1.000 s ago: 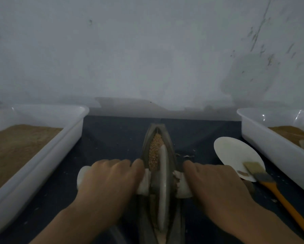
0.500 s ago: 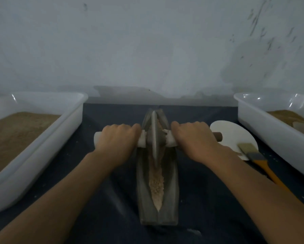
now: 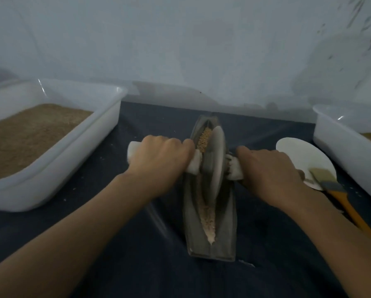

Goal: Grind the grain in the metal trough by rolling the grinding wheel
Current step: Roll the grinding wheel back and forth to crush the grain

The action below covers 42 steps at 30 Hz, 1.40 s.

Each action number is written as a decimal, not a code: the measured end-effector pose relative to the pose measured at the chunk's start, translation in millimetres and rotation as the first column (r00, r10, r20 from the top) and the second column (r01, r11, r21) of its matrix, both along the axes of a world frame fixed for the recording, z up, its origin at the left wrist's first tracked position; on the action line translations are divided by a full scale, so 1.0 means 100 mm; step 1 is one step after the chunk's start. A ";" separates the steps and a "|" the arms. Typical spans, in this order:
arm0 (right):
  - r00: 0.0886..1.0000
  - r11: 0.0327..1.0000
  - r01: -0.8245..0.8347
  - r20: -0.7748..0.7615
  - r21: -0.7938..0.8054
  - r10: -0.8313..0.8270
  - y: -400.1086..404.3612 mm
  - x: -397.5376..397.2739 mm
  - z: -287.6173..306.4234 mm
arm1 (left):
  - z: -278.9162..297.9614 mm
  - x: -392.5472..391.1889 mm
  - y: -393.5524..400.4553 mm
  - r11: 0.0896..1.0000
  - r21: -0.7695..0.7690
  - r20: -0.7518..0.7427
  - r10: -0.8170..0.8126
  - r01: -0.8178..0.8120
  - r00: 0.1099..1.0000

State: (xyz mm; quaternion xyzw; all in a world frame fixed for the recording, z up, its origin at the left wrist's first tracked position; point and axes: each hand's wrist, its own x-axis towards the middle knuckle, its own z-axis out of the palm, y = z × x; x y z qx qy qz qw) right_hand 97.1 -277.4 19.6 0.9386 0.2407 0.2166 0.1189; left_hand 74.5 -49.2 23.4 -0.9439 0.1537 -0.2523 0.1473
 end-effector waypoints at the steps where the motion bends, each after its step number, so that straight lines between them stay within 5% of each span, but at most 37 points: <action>1: 1.000 1.000 0.014 0.016 -0.011 -0.014 0.02 0.11 0.00 | -0.02 0.12 0.01 1.000 -0.021 -0.007 0.015 -0.015 1.000; 7: 0.998 0.999 0.032 0.062 -0.036 -0.029 0.11 0.42 0.09 | -0.04 0.43 0.03 0.994 -0.104 -0.022 0.028 -0.031 0.999; 12: 1.000 0.999 0.004 -0.021 -0.032 -0.005 0.03 -0.14 0.12 | 0.02 -0.04 0.02 0.993 -0.120 -0.064 -0.020 0.012 0.998; 17: 0.998 0.999 -0.032 -0.058 0.017 0.033 -0.09 -0.56 0.14 | 0.11 -0.53 0.08 0.966 -0.124 0.036 -0.226 0.229 0.973; 30: 0.997 0.997 0.076 -0.012 -0.001 -0.076 0.13 0.40 0.09 | 0.03 0.38 -0.01 0.993 -0.115 -0.048 0.006 -0.012 0.999; 36: 0.999 1.000 -0.011 -0.039 -0.026 0.010 0.04 -0.17 0.11 | 0.05 -0.16 0.03 0.979 -0.159 -0.089 -0.142 0.127 0.986; 39: 0.980 0.997 0.072 -0.181 -0.032 -0.077 0.01 -0.29 0.07 | 0.07 -0.33 0.05 0.956 -0.169 -0.046 -0.249 0.239 0.967; 42: 0.985 0.995 0.098 -0.136 -0.035 -0.102 -0.04 -0.23 0.00 | 0.10 -0.25 -0.01 0.967 -0.143 -0.073 -0.223 0.211 0.972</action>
